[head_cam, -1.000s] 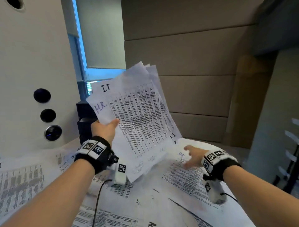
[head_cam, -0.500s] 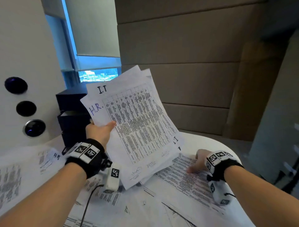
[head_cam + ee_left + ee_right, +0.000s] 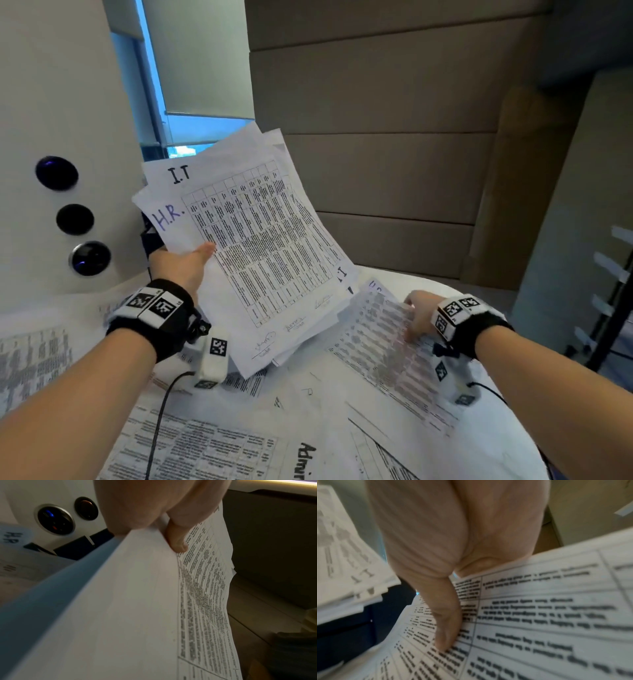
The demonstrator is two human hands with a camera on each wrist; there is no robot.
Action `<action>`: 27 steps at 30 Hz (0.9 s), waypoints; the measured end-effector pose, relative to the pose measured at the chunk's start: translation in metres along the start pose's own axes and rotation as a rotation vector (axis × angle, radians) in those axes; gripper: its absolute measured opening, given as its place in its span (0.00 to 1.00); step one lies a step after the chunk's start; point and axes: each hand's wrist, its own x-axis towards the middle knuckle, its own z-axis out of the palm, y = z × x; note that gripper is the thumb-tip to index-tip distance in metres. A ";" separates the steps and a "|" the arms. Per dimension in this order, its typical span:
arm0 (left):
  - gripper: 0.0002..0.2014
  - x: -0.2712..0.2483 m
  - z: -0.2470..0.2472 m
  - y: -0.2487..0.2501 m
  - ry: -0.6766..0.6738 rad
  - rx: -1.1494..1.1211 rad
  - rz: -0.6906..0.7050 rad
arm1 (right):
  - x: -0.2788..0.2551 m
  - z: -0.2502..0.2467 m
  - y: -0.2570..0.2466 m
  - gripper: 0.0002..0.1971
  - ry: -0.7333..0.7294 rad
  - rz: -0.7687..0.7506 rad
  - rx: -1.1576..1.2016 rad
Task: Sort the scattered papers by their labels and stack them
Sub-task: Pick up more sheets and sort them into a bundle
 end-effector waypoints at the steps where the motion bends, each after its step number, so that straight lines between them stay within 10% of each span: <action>1: 0.29 0.003 -0.005 -0.001 0.003 0.000 0.002 | -0.002 -0.006 -0.001 0.28 0.041 -0.011 0.003; 7: 0.22 -0.011 -0.033 0.022 -0.010 -0.027 -0.026 | -0.038 -0.068 -0.027 0.09 0.250 -0.081 0.095; 16: 0.30 -0.011 -0.073 0.033 -0.141 -0.024 -0.094 | -0.086 -0.144 -0.066 0.09 0.504 -0.337 0.329; 20: 0.38 0.001 -0.076 0.023 -0.227 -0.058 -0.114 | -0.102 -0.156 -0.077 0.09 0.497 -0.498 0.676; 27: 0.21 -0.007 -0.053 0.031 -0.366 -0.263 -0.232 | -0.098 -0.150 -0.079 0.06 0.323 -0.659 1.129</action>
